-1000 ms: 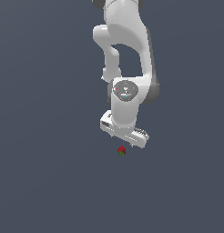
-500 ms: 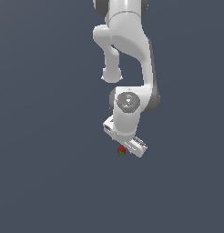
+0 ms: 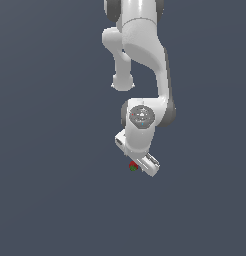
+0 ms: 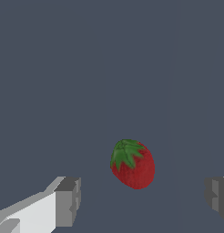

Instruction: Pick up the object and move it to a goal position.

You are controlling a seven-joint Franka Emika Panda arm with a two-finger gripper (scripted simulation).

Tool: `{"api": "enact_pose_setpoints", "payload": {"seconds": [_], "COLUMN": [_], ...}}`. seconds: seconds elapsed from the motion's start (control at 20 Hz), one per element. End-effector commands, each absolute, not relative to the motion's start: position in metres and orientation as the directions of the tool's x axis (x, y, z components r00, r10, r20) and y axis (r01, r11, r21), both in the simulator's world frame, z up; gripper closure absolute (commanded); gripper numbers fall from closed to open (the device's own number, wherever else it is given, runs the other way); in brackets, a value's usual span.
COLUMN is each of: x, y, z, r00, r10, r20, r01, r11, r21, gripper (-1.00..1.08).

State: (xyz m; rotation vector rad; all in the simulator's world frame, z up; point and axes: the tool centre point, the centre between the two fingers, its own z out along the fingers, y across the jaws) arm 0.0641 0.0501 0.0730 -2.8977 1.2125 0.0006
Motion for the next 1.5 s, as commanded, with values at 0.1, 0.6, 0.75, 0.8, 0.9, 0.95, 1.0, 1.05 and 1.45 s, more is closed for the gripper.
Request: {"api": "enact_pose_setpoints", "payload": {"seconds": [0.1, 0.6, 0.75, 0.8, 0.9, 0.95, 1.0, 1.05, 1.45], "x": [0.064, 0.063, 0.063, 0.064, 0.064, 0.064, 0.064, 0.064, 0.064], "y": [0.050, 0.050, 0.050, 0.050, 0.050, 0.050, 0.050, 0.050, 0.050], "z": [0.071, 0.029, 0.023, 0.022, 0.023, 0.023, 0.023, 0.023, 0.023], "r00": [0.702, 0.699, 0.699, 0.699, 0.699, 0.699, 0.699, 0.699, 0.699], "r10": [-0.712, -0.715, -0.715, -0.715, -0.715, -0.715, -0.715, -0.715, -0.715], "r20": [0.000, 0.000, 0.000, 0.000, 0.000, 0.000, 0.000, 0.000, 0.000], "r01": [-0.712, -0.715, -0.715, -0.715, -0.715, -0.715, -0.715, -0.715, -0.715], "r11": [-0.702, -0.699, -0.699, -0.699, -0.699, -0.699, -0.699, -0.699, -0.699], "r21": [0.000, 0.000, 0.000, 0.000, 0.000, 0.000, 0.000, 0.000, 0.000], "gripper": [-0.92, -0.92, -0.92, -0.92, -0.92, 1.08, 1.08, 1.08, 1.08]}}
